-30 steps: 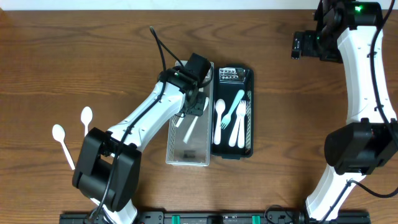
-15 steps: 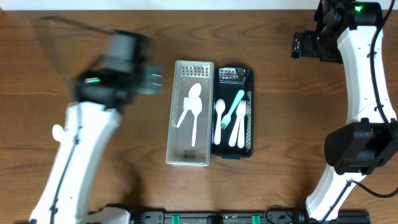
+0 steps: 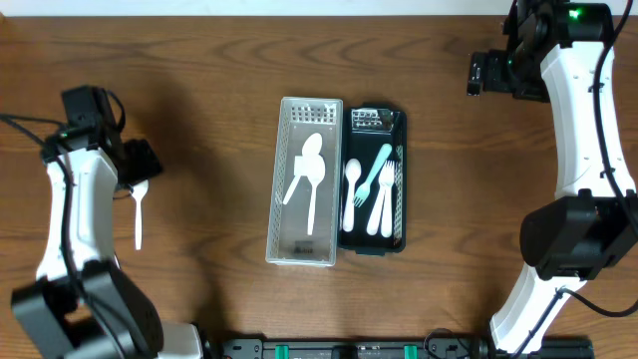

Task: Pack container
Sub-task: 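Return the left gripper to the spoons and grasp one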

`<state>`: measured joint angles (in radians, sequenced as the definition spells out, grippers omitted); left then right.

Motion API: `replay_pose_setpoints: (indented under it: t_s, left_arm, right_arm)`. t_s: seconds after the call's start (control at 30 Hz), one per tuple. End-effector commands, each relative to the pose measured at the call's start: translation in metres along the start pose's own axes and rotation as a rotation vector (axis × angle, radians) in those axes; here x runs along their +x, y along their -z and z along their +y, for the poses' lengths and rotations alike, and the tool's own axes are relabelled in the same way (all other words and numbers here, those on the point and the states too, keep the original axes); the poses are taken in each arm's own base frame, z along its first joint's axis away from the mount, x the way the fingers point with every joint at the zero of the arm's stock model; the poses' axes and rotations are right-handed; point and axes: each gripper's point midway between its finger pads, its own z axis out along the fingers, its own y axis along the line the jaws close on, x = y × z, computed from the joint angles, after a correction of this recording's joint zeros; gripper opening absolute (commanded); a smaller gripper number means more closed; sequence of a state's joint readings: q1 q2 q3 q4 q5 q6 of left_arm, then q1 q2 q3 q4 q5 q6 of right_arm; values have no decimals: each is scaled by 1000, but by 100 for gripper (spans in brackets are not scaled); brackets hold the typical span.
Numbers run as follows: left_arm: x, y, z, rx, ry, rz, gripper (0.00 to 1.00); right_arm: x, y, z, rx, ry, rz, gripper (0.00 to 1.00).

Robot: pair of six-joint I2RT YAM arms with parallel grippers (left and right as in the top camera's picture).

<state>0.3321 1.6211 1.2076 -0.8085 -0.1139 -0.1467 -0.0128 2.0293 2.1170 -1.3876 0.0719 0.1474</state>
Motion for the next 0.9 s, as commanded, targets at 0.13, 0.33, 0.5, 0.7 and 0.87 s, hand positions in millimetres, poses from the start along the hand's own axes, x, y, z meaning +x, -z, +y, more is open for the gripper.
replay_pose_setpoints:
  t_s: [0.13,0.33,0.5,0.7,0.87]
  left_arm:
    - [23,-57,4,20,-86,161,85]
    - [34,-82,2,119,-97,239,85]
    - [33,-88,7,164,-94,243,85]
    - [36,-95,7,169,-145,255,85]
    - [46,-108,6,169,-147,301,85]
  right_arm:
    - [-4,11,-4,0,4,-30,99]
    - [-3,11,-5,1,4,-29,99]
    - [-4,11,-4,1,4,-30,99]
    - [-6,12,-4,-1,3,-41,99]
    - [-6,12,-4,-1,3,-40,99]
